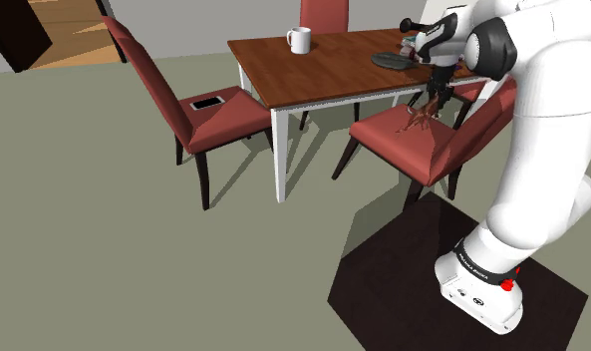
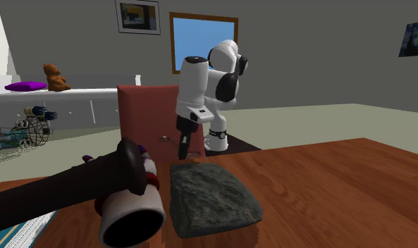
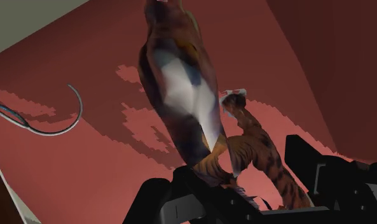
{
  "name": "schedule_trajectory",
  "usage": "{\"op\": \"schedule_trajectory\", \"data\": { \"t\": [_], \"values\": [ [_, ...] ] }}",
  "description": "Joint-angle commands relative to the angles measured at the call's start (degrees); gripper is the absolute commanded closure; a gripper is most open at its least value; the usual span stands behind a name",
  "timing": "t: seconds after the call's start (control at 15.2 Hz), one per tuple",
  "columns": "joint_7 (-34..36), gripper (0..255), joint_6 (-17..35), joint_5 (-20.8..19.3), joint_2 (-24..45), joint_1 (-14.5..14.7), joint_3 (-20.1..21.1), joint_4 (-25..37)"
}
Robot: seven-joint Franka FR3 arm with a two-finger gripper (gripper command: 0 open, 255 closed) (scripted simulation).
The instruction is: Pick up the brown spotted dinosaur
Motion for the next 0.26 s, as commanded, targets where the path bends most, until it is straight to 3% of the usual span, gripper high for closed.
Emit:
{"op": "schedule_trajectory", "data": {
  "t": [0.0, 0.2],
  "values": [
    [0.1, 255, -1.5, -0.5, -0.7, 0.2, -0.3, 0.8],
    [0.1, 255, -2.2, -0.7, -1.0, 0.3, -0.4, 1.4]
  ]
}}
